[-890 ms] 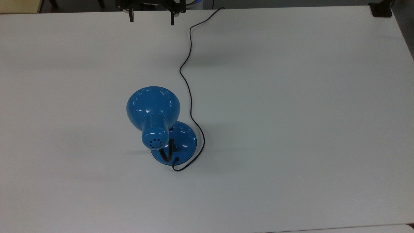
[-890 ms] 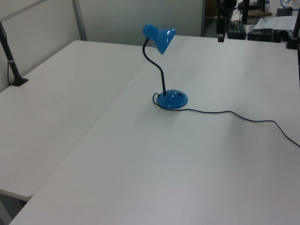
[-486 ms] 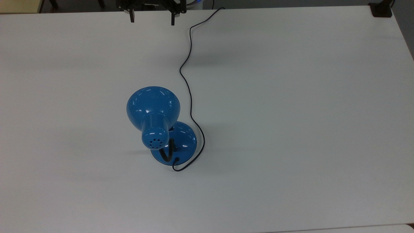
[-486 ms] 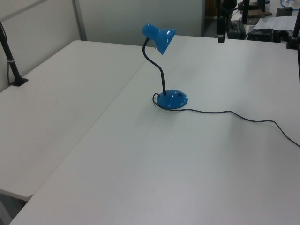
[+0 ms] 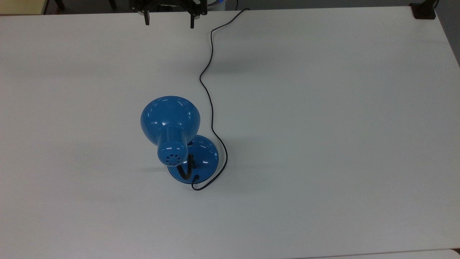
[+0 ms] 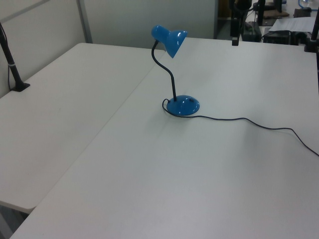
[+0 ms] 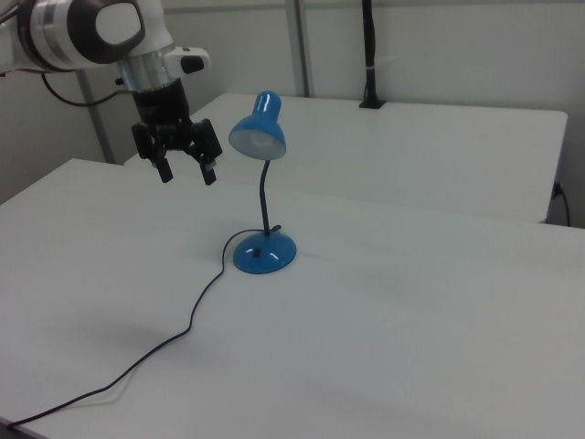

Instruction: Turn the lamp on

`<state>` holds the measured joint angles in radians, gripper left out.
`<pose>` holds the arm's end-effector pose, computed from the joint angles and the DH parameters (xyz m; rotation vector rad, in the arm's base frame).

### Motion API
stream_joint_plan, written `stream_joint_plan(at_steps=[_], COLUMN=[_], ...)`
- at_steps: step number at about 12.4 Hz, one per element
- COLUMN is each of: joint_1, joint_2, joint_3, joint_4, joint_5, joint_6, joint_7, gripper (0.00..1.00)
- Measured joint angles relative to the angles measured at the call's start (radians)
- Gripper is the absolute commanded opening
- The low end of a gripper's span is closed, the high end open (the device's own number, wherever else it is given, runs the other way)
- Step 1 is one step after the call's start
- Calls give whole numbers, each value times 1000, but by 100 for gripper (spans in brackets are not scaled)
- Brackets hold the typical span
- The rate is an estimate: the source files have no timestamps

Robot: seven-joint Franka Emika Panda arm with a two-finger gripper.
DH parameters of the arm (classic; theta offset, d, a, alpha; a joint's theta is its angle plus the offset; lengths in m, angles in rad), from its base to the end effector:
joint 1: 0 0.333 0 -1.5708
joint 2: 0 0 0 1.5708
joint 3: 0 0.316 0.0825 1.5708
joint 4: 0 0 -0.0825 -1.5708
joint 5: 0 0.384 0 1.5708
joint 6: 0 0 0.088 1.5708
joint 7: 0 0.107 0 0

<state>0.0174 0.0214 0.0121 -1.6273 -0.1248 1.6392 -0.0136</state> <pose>0.5657 0.0041 0.5925 3.0163 0.0788 -0.0128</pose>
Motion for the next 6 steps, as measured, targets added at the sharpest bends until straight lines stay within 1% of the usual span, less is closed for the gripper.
stream_joint_plan(at_steps=[1, 2, 3, 5, 6], joint_1=[0, 0, 0, 0, 0], joint_2=[0, 1, 1, 1, 1], joint_3=[0, 0, 0, 0, 0], joint_4=[0, 0, 0, 0, 0], joint_5=[0, 0, 0, 0, 0], joint_6=[-1, -2, -2, -2, -2], joint_7=[0, 0, 0, 0, 0], gripper=[51, 30, 15, 0, 0])
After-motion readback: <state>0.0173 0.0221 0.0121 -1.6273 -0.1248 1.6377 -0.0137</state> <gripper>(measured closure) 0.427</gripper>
